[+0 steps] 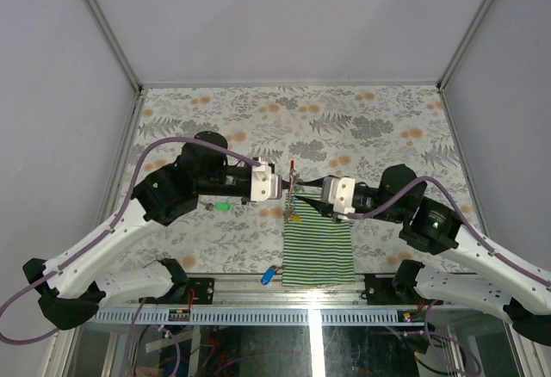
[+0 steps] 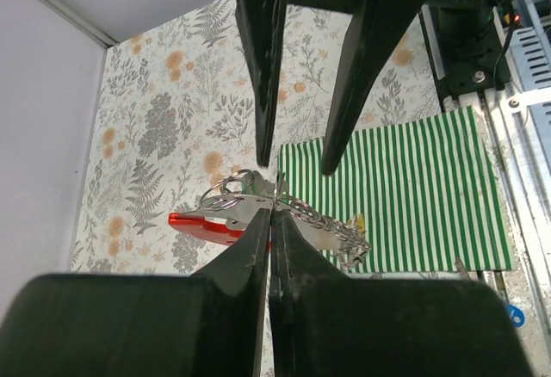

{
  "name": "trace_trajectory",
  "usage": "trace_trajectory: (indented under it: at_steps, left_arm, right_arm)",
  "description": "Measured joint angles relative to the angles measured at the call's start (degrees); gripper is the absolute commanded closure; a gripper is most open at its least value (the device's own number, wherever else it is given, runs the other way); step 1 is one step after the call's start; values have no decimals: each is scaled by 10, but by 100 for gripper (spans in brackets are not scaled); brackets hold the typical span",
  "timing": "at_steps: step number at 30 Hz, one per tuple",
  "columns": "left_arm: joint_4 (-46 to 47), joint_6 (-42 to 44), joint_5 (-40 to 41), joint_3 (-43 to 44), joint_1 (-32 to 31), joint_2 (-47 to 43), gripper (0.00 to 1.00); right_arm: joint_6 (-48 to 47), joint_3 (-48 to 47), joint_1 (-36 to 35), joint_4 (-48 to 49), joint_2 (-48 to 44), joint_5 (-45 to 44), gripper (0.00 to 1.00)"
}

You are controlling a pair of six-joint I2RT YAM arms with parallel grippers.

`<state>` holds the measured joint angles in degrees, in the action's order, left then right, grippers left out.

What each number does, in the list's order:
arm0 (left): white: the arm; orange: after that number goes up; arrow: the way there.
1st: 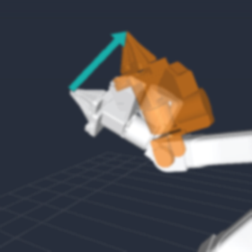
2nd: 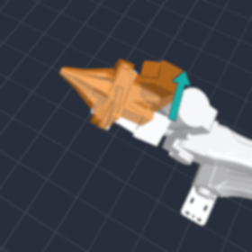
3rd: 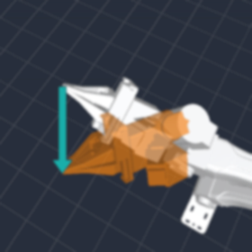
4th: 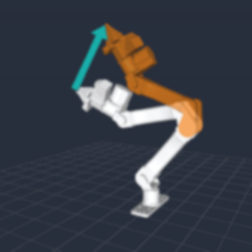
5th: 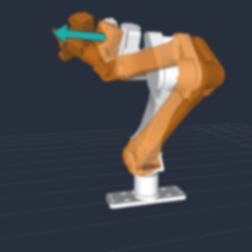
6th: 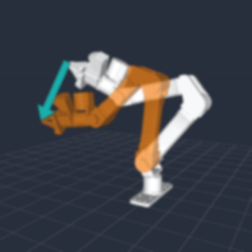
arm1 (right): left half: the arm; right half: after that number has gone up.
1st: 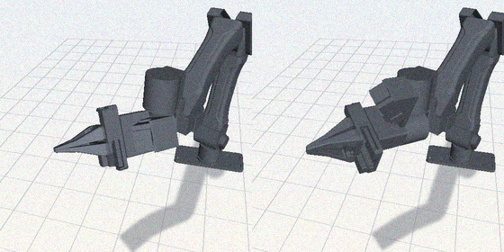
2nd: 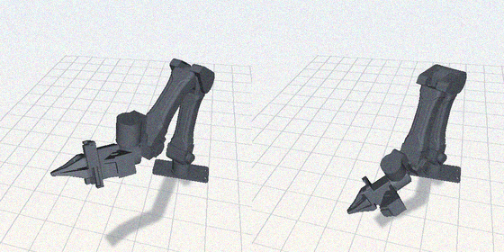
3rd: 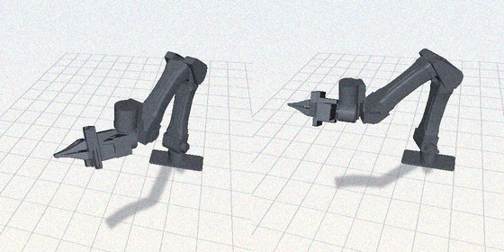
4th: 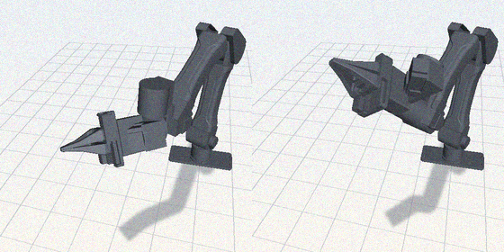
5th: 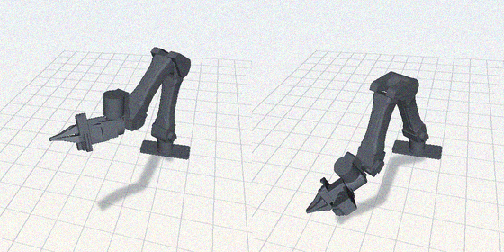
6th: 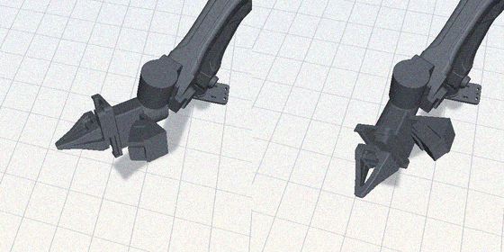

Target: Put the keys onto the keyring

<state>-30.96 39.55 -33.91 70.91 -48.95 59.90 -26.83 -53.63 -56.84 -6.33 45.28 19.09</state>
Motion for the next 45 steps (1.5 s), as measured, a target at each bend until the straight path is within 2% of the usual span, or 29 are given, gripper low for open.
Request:
trace_trajectory:
  at_steps: [8, 17, 22, 26, 29, 31, 39, 42, 45]
  left_arm:
    - [-27, 30, 40, 0, -26, 13, 100]
    - [-31, 43, 59, 0, -35, 13, 100]
    - [-35, 45, 67, 0, -35, 13, 100]
    - [-38, 47, 71, 0, -36, 13, 100]
    - [-39, 47, 74, 0, -38, 13, 100]
    - [-43, 47, 74, 0, -40, 13, 100]
    - [-22, 10, 76, -7, -41, -2, 67]
    - [23, -57, 89, -42, -42, -42, 56]
    - [71, -148, 115, -92, -43, -87, 50]
  right_arm:
    - [-39, 0, 0, 0, 36, -1, 66]
    - [-50, 0, 0, -5, 43, -1, 76]
    - [-52, -1, 0, -7, 53, -1, 77]
    - [-53, -1, 0, -7, 57, -1, 86]
    - [-55, -2, 0, -7, 60, -1, 100]
    - [-55, -2, 0, -7, 61, -2, 100]
    - [-55, -2, 0, -23, 62, -17, 100]
    - [-55, -2, 0, -41, 55, -26, 100]
    - [-52, -1, 0, -61, 35, -36, 100]
